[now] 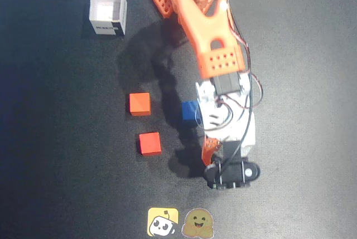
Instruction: Put the yellow cube on top of the green cube.
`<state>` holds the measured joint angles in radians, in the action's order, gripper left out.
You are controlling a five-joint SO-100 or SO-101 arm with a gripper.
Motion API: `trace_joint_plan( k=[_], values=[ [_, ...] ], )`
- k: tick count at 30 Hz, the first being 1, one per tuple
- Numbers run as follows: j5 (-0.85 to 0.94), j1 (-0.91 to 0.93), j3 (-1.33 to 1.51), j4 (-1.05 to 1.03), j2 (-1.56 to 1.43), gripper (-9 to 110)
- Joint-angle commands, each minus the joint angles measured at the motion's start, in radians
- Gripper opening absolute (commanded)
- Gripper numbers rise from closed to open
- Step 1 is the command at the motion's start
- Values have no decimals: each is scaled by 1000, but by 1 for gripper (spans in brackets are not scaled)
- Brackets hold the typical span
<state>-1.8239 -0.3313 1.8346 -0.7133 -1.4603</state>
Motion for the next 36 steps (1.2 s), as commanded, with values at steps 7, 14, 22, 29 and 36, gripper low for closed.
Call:
trace_joint_plan(
  k=[7,14,22,29,36],
  values=[
    [3,-11,135,46,-225,22],
    [69,21,322,43,-486,13],
    [225,150,584,9,-795,0],
    [278,233,801,8,-1019,0],
    [288,267,962,-8,-1203,0]
  ],
)
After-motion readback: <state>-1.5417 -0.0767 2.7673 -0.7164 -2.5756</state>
